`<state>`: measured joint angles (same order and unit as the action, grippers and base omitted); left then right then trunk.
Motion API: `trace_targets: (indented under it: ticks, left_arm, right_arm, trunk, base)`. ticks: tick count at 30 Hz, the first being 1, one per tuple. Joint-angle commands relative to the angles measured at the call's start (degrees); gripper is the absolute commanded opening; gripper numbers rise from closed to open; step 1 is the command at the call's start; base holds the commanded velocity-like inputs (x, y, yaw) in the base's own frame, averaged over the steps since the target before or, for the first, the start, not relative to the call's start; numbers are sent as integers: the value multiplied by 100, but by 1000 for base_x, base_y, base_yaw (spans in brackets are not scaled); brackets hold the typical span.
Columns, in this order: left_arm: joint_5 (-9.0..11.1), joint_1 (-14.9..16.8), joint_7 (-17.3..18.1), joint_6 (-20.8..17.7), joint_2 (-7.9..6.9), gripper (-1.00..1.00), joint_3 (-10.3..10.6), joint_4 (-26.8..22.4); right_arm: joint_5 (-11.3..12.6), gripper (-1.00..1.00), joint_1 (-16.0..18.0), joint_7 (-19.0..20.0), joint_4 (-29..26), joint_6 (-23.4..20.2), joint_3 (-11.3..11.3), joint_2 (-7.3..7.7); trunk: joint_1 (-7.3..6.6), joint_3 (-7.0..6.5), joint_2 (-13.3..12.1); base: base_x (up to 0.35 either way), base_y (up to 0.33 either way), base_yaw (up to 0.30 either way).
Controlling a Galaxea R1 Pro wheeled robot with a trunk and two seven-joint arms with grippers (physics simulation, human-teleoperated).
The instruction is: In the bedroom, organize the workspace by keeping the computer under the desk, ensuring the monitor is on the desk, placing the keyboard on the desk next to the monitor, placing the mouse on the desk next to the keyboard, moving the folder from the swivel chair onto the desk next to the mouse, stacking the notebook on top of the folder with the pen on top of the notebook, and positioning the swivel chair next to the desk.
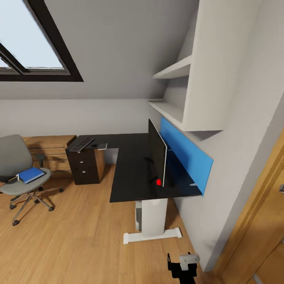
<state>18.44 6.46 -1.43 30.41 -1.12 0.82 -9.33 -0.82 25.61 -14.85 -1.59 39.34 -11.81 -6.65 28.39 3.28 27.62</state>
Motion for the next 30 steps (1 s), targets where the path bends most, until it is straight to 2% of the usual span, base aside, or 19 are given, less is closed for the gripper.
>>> trace_targets:
  ticks: [1, 15, 19, 21, 23, 25, 30]
  left_arm:
    - [5, 4, -15, 18, -1, 100, 9, 2]
    - [9, 4, -15, 18, -2, 100, 6, 2]
    - [10, 4, -15, 18, -2, 100, 4, 2]
    - [10, 4, -15, 18, -2, 100, 4, 2]
    - [10, 4, -15, 19, -2, 100, 5, 2]
    - [10, 4, -15, 18, -2, 100, 3, 2]
    - [5, 4, -15, 20, 2, 100, 11, 2]
  right_arm:
    - [-10, 100, 5, -52, 8, 6, -51, 0]
    - [-15, 100, 5, -36, 27, 9, -68, -64]
    - [-23, 100, 7, -87, -85, -6, -54, -40]
    - [-25, 100, 14, -149, -328, -92, -49, -23]
    - [-24, 100, 16, -263, -760, -374, -42, 4]
    - [-27, 100, 17, -405, -1487, -1041, -38, 28]
    - [-33, 100, 17, -479, -2550, -1991, -43, 38]
  trunk:
    - [3, 12, 11]
    - [3, 12, 11]
    - [3, 12, 11]
    - [3, 12, 11]
    - [3, 12, 11]
    - [3, 12, 11]
    - [3, 12, 11]
  base:
    - [0, -210, 0]
    - [0, -40, 0]
    - [0, 0, 0]
    - [0, 0, 0]
    - [0, 0, 0]
    - [0, 0, 0]
    - [0, 0, 0]
